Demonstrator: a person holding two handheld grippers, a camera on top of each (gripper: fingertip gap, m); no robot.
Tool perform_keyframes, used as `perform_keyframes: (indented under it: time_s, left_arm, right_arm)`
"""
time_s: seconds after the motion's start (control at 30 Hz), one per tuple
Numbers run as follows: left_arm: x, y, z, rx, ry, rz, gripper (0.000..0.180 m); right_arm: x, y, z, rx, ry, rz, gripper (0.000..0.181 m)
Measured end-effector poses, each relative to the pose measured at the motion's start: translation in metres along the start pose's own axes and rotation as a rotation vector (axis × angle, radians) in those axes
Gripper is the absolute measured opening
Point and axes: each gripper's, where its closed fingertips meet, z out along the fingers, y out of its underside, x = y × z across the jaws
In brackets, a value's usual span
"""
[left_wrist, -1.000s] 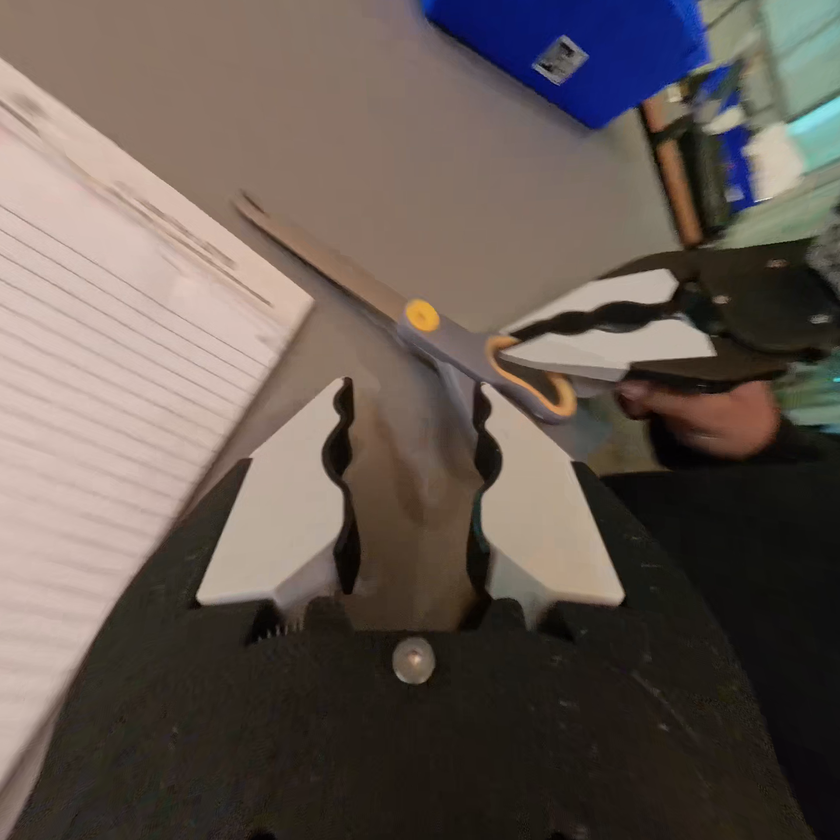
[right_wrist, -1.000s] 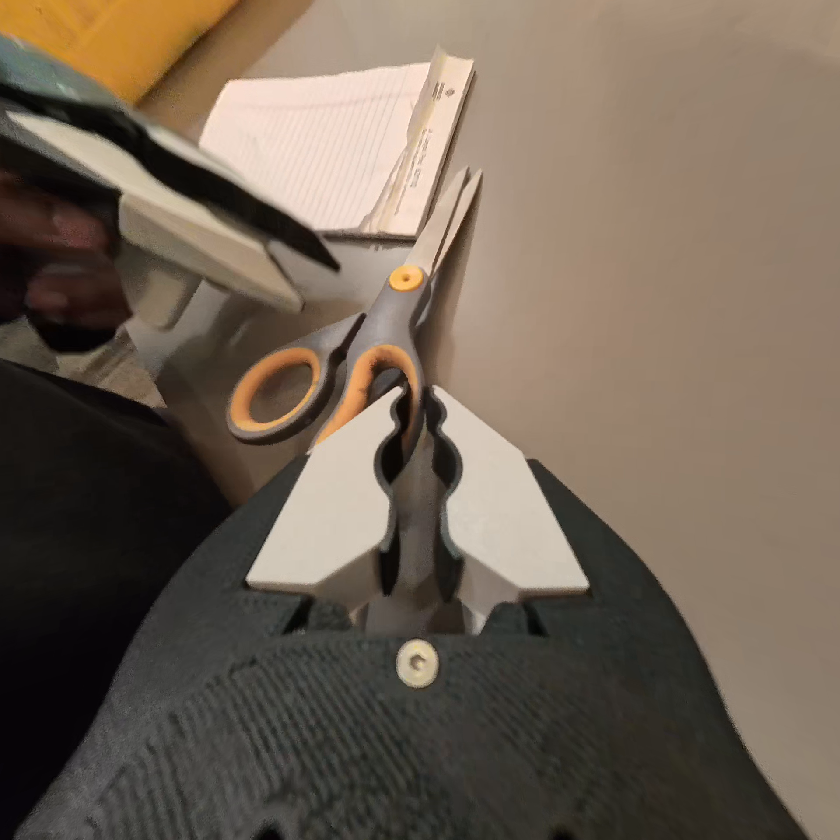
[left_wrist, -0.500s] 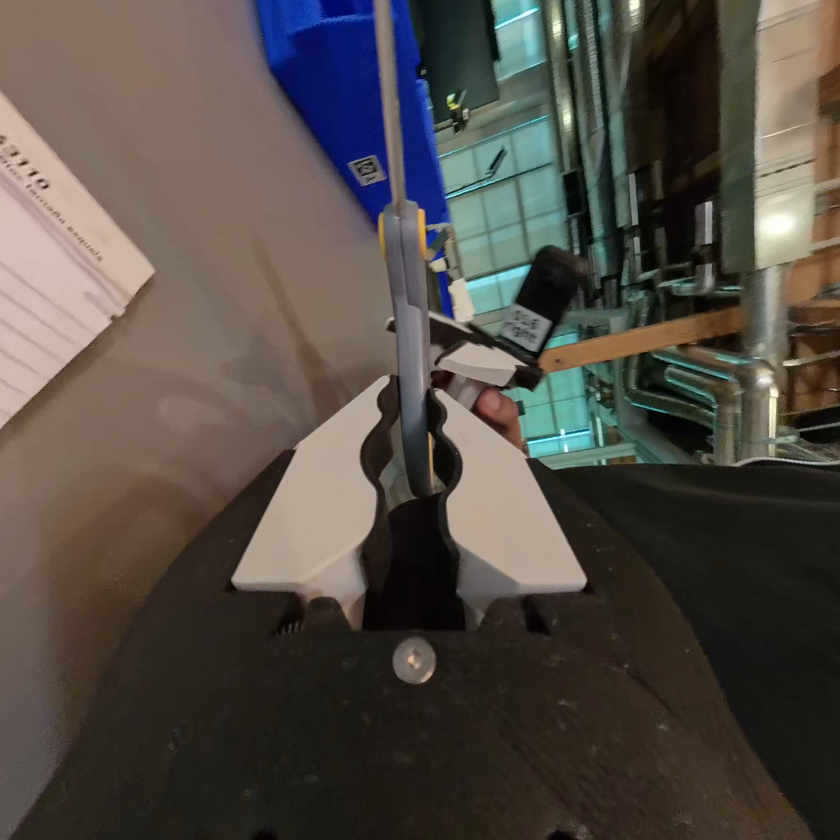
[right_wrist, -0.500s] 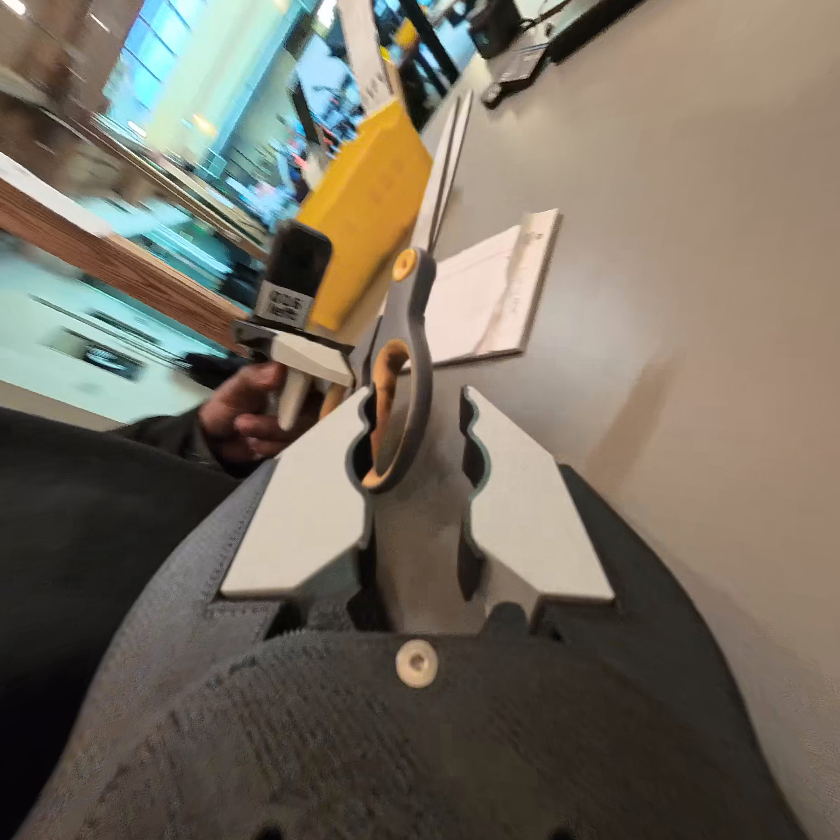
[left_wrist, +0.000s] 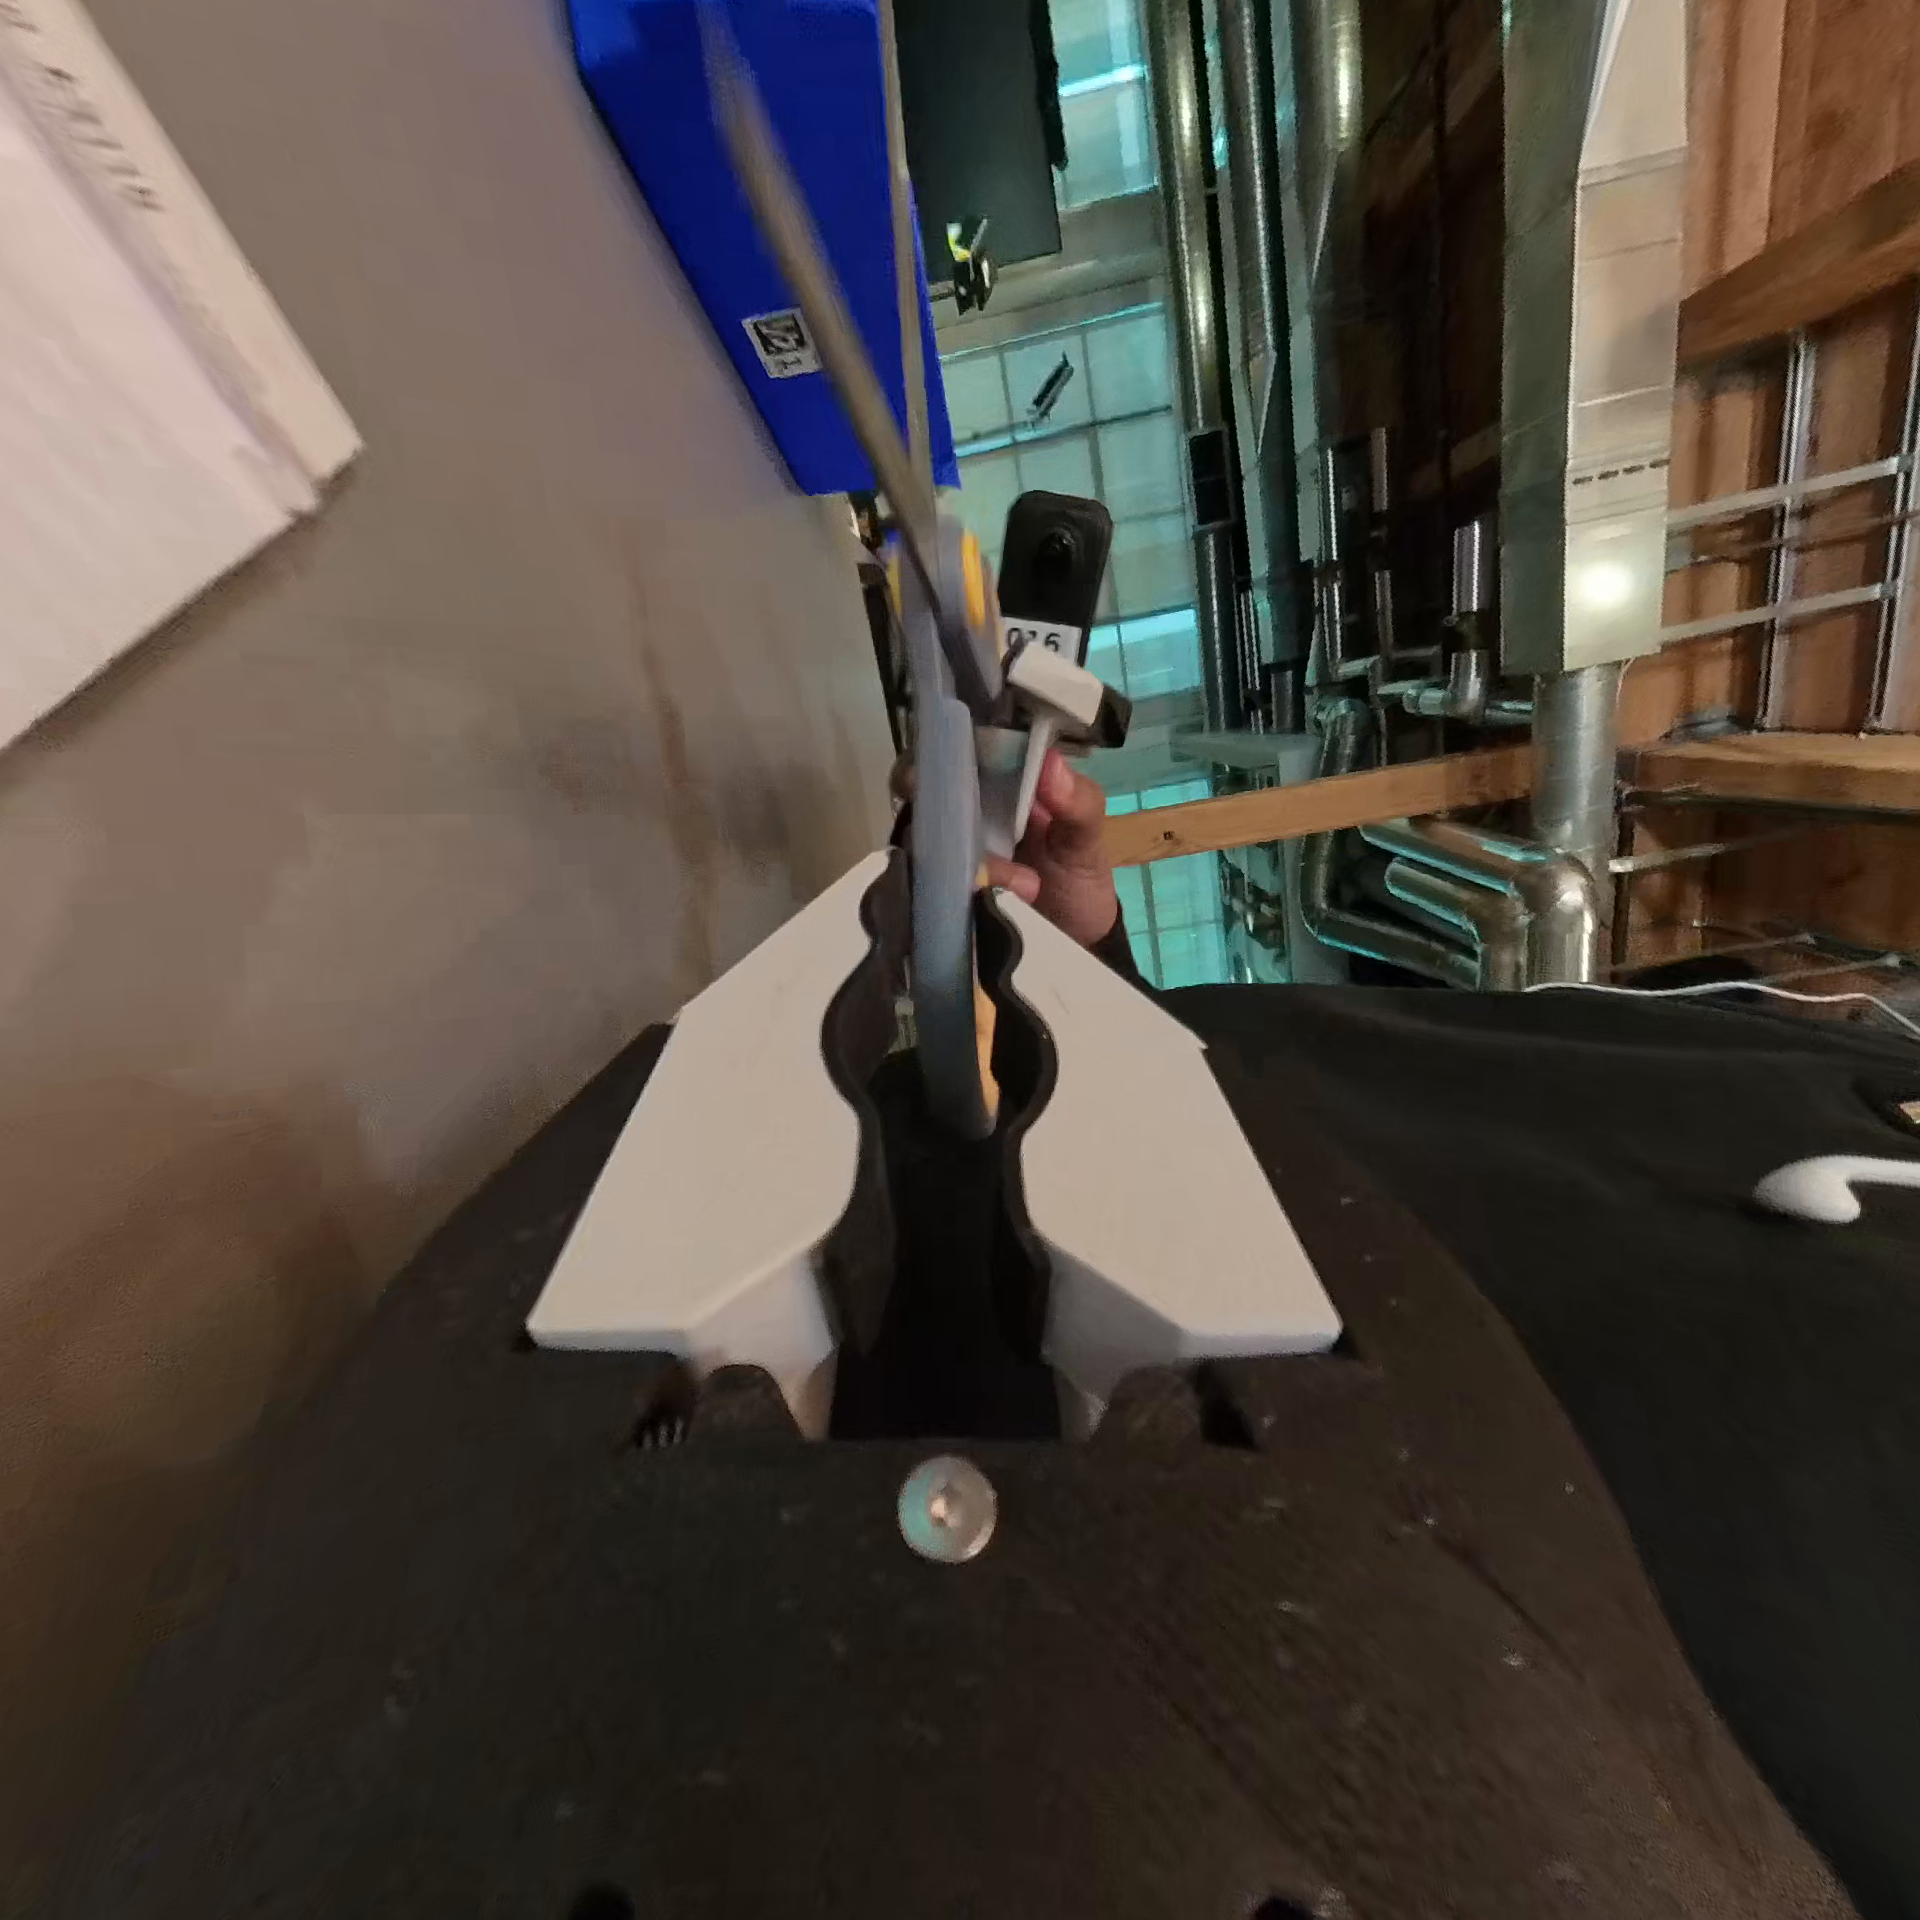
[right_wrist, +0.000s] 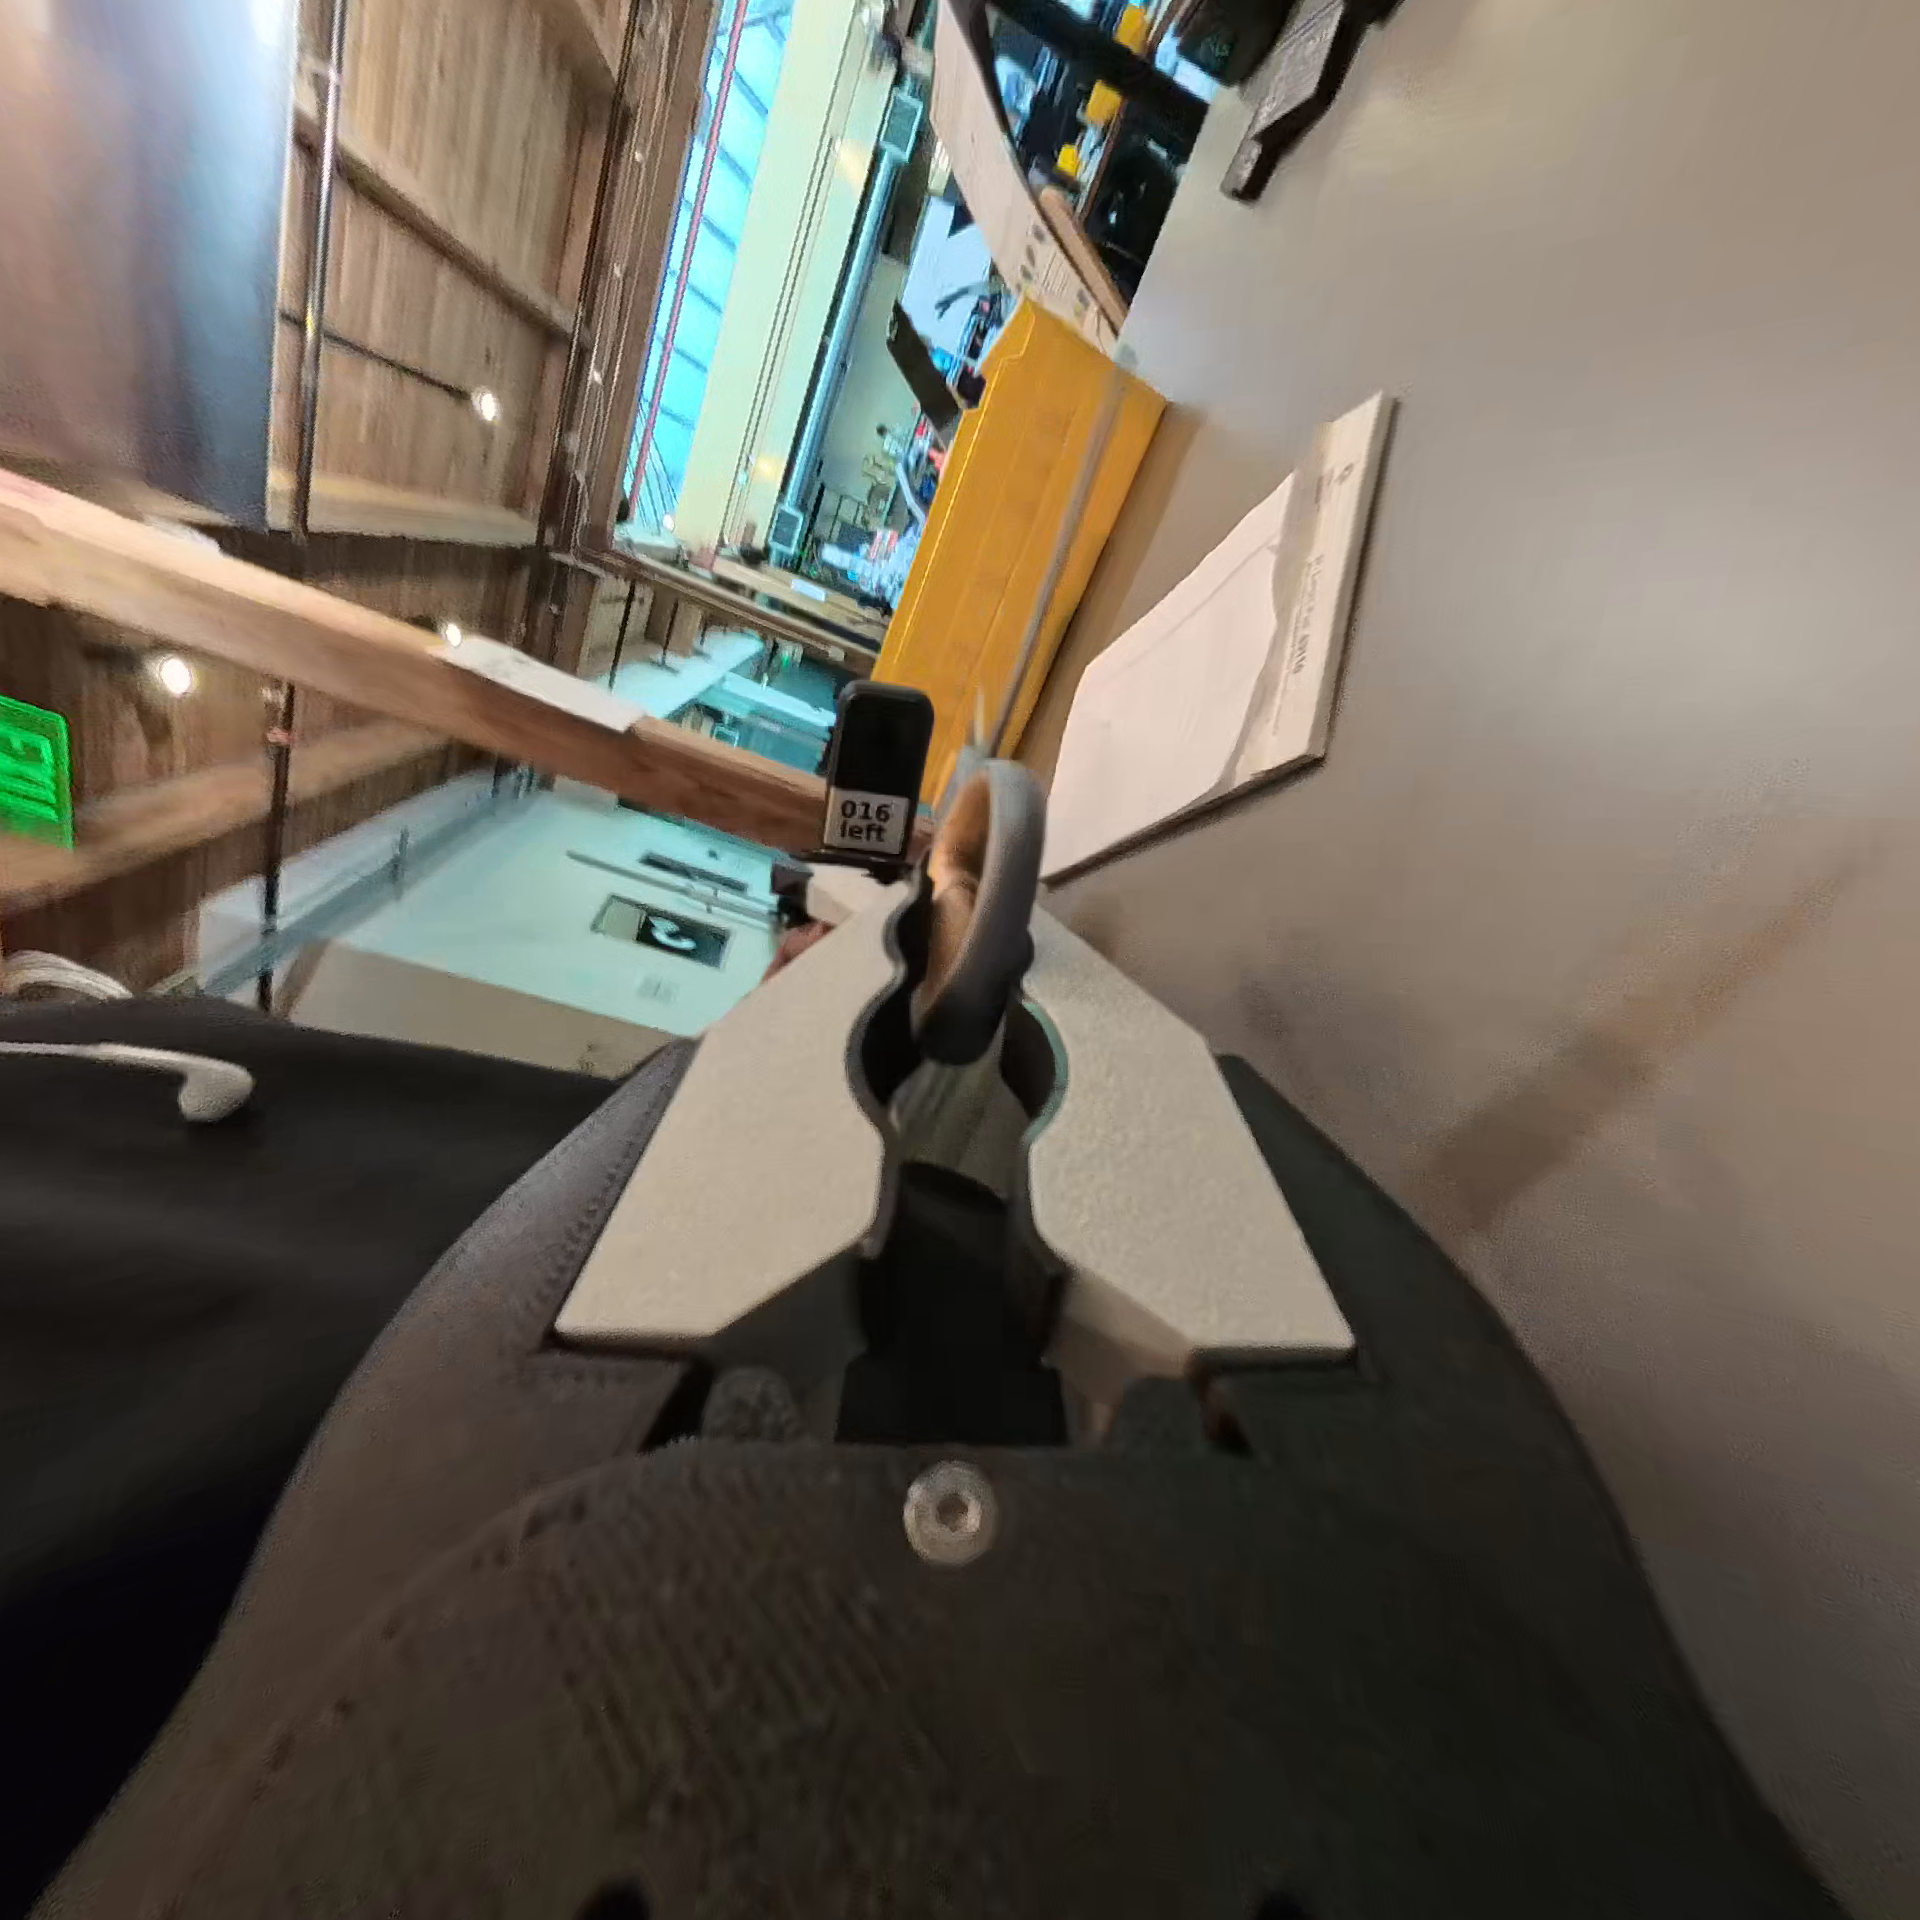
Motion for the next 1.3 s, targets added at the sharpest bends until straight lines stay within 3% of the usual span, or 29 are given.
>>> perform_keyframes:
  time_s: [0.13, 0.33, 0.5, 0.7, 0.83, 1.1, 1.3]
  left_arm:
    - [-0.014, 0.012, -0.004, -0.021, -0.043, -0.022, 0.008]
    - [-0.019, 0.006, 0.017, 0.087, -0.01, -0.101, 0.008]
    - [-0.032, 0.024, 0.043, 0.005, -0.061, -0.107, 0.008]
    - [-0.041, 0.02, 0.048, 0.046, -0.031, -0.188, 0.009]
    - [-0.059, 0.026, 0.046, 0.011, -0.176, -0.16, 0.01]
    - [-0.062, 0.016, 0.037, 0.049, -0.195, -0.163, 0.01]
    - [-0.06, 0.009, 0.026, 0.061, -0.211, -0.133, 0.008]
  right_arm:
    - [0.001, 0.002, -0.001, -0.089, 0.075, -0.074, 0.009]
    - [0.011, -0.01, 0.0, -0.032, 0.165, -0.057, 0.009]
    - [0.012, 0.008, 0.004, -0.083, 0.313, -0.212, 0.009]
    - [0.014, 0.005, 0.006, -0.112, 0.405, -0.305, 0.009]
    - [0.022, 0.011, 0.01, -0.163, 0.46, -0.35, 0.009]
    - [0.026, 0.007, 0.022, -0.128, 0.435, -0.315, 0.009]
    - [0.035, 0.006, 0.028, -0.075, 0.322, -0.156, 0.009]
